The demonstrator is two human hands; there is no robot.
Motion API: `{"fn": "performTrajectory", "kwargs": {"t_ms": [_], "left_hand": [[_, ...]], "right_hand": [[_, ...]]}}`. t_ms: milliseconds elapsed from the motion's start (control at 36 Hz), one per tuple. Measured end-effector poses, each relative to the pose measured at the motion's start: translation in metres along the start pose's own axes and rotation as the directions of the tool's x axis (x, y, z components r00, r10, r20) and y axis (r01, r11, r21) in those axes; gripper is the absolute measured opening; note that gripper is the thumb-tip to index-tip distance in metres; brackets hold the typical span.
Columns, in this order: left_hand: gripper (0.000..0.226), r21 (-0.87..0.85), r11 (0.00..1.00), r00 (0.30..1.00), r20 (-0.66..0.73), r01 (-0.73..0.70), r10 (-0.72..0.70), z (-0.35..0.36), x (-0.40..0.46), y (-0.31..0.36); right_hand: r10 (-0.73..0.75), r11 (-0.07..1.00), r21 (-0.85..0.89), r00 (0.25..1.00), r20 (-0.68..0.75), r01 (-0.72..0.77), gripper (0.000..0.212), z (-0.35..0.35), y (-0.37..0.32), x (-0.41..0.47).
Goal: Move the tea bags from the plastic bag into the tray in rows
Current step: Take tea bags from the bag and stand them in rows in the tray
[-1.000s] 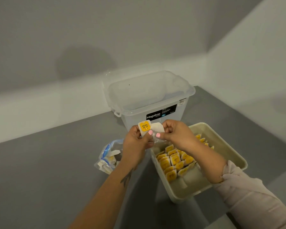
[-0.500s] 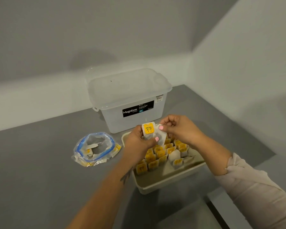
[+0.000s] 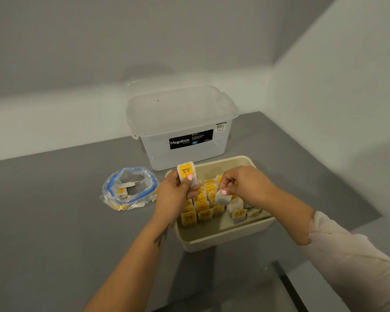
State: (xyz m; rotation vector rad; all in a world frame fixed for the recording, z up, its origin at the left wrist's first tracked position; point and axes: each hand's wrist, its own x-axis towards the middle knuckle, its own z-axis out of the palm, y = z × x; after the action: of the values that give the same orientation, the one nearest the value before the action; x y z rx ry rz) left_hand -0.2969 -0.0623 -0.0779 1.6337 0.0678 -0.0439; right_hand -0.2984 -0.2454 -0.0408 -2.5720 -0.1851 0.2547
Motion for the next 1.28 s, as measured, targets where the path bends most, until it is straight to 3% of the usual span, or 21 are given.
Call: {"fn": "performTrajectory", "kwargs": {"t_ms": [194,472,972,1278], "left_hand": [[0.026,-0.033,0.999,0.999,-0.032,0.010,-0.011,-0.005,-0.002,0.002],[0.025,-0.024,1.000,1.000,-0.028,0.013,-0.014,-0.008,-0.005,0.001],[0.028,0.077,0.996,0.999,-0.026,0.046,-0.044,-0.003,-0.003,0.003],[0.022,0.114,0.992,0.998,0.009,0.057,-0.059,0.000,-0.002,0.003]], "right_hand": [[0.094,0.974,-0.219,0.982,0.163,-0.057,0.007,0.021,0.004,0.011],[0.127,0.929,-0.365,0.977,0.170,-0.057,0.008,0.038,0.005,0.012],[0.192,0.922,-0.370,0.966,0.171,-0.117,0.006,0.043,0.008,0.023],[0.126,0.933,-0.353,0.984,0.123,-0.075,0.020,0.040,0.014,0.021]]}}
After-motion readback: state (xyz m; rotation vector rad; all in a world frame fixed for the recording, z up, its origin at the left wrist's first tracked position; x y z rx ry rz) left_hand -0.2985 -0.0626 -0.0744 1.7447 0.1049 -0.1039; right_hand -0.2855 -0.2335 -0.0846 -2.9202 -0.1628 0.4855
